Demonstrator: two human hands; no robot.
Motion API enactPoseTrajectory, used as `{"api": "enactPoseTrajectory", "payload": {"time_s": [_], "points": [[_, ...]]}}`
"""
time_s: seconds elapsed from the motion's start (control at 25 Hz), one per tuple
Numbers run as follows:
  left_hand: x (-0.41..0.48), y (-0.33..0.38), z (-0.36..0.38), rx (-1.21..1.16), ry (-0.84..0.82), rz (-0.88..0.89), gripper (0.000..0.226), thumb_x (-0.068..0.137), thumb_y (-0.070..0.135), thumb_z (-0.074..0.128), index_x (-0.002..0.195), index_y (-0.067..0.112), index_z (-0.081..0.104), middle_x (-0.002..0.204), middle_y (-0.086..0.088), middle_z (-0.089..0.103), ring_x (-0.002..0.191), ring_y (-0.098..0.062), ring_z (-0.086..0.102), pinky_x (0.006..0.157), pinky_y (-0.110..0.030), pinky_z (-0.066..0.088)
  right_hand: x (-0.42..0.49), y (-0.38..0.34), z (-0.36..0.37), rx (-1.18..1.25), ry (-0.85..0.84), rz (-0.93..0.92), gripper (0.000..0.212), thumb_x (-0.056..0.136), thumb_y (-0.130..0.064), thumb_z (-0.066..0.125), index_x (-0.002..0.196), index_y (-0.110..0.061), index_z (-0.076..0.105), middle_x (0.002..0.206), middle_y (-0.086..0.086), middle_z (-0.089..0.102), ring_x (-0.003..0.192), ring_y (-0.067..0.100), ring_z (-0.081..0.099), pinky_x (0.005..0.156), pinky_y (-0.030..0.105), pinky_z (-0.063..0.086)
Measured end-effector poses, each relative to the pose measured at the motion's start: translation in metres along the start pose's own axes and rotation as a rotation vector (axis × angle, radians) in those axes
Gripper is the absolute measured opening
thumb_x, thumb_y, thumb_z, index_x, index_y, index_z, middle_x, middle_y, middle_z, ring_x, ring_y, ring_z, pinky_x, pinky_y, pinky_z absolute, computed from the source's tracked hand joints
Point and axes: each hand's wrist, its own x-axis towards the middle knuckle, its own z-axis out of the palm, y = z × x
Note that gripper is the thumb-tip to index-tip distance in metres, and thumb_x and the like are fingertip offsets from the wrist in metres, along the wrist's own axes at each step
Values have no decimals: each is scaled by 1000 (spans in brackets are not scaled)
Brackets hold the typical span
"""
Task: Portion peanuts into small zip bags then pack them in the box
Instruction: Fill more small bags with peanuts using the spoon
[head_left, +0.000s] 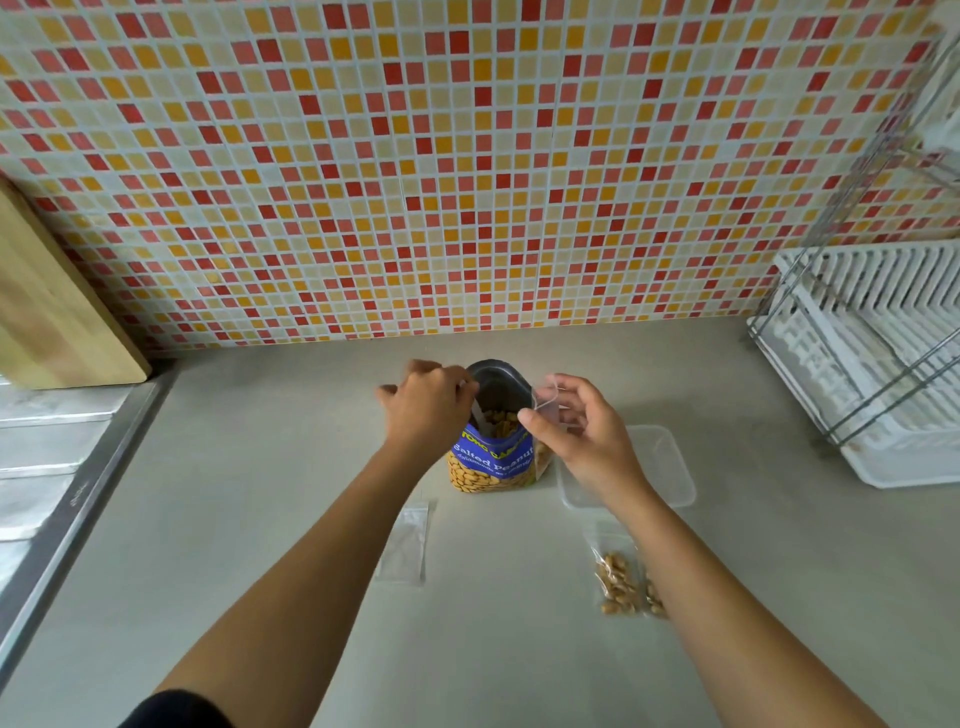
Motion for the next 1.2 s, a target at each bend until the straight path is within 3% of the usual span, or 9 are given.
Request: {"api": "enactPoseTrajectory", "payload": {"time_s": [0.16, 0.36, 0.52, 0.64, 0.8, 1.04, 1.2], "points": [[7, 4, 3, -32, -146, -130, 28, 97, 32, 39, 107, 22, 63, 109, -2, 58, 99, -19, 48, 99, -56, 31, 1, 1, -3, -2, -26, -4, 47, 74, -34, 76, 114, -28, 52, 111, -14, 64, 105, 9, 61, 80, 19, 48], [6, 10, 7, 82, -208, -126, 27, 96, 35, 40, 107, 24, 62, 106, -2, 51, 103, -23, 52, 101, -62, 28, 1, 1, -3, -12, -39, -18, 44, 74, -32, 76, 111, -30, 51, 109, -16, 63, 103, 9, 61, 80, 17, 47], [10, -1, 9, -187, -192, -149, 19, 93, 33, 48, 88, 25, 65, 88, 0, 54, 86, -21, 53, 93, -54, 43, 0, 1, -4, -31, -52, -18, 45, 75, -32, 75, 113, -29, 51, 108, -18, 62, 102, 9, 61, 78, 17, 47], [6, -6, 7, -431, -131, -196, 22, 94, 26, 50, 95, 15, 69, 86, -3, 61, 73, -14, 54, 74, -34, 50, 0, 2, -7, -25, -49, -18, 40, 75, -30, 76, 106, -35, 52, 105, -17, 64, 102, 12, 61, 80, 19, 48], [-1, -4, 4, -580, -62, -250, 21, 94, 21, 49, 90, 15, 68, 82, -2, 62, 77, -16, 55, 75, -37, 50, -1, 3, -9, -49, -77, -16, 45, 75, -32, 76, 112, -31, 50, 109, -17, 63, 104, 12, 61, 86, 24, 49], [-3, -7, -3, -727, 14, -295, 22, 95, 19, 46, 101, 8, 64, 90, -4, 59, 84, -16, 54, 60, -20, 44, -4, 0, -10, -57, -92, -13, 56, 65, -45, 72, 114, -31, 50, 114, -17, 61, 104, 12, 60, 86, 27, 50], [-1, -11, -7, -796, 11, -337, 21, 96, 21, 46, 102, 9, 62, 90, -4, 58, 83, -14, 53, 59, -18, 43, -5, 0, -10, -54, -98, -6, 52, 73, -36, 77, 117, -29, 50, 119, -11, 60, 107, 14, 58, 85, 27, 50]]}}
